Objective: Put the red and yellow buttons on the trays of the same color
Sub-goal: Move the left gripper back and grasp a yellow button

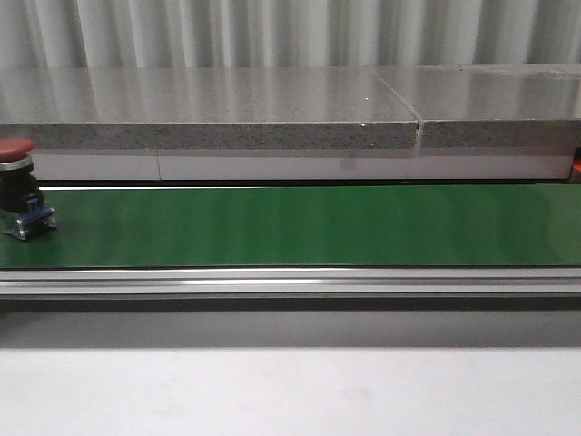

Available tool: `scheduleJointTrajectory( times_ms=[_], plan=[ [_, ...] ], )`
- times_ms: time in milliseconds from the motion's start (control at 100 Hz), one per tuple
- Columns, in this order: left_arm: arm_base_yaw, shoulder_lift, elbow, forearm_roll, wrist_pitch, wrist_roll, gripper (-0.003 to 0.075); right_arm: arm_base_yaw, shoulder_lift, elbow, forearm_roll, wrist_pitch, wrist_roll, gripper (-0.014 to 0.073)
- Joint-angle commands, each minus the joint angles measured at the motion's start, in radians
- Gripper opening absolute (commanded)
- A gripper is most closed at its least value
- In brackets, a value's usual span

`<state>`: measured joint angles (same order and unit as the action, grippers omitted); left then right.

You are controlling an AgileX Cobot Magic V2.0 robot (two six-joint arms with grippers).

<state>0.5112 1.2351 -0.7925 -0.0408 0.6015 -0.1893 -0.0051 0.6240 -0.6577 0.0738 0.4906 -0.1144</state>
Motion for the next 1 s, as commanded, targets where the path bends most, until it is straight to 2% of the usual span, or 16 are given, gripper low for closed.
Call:
scheduleJointTrajectory(
  times_ms=[0,350,990],
  plan=[
    [0.041,0.017,-0.017,-0.015,-0.072,-0.023,0.0690,0.001,-0.004,-0.026,0.003,-0.080,-0.008,-0.0068],
    [0.045,0.191,-0.027,-0.016,-0.132,-0.029,0.0690,0.001,-0.004,-0.026,0.003,-0.080,-0.008,-0.0068],
    [0.014,0.455,-0.249,-0.017,-0.070,-0.027,0.0690,0.001,-0.004,-0.026,0.003,-0.080,-0.008,-0.0068]
  ],
)
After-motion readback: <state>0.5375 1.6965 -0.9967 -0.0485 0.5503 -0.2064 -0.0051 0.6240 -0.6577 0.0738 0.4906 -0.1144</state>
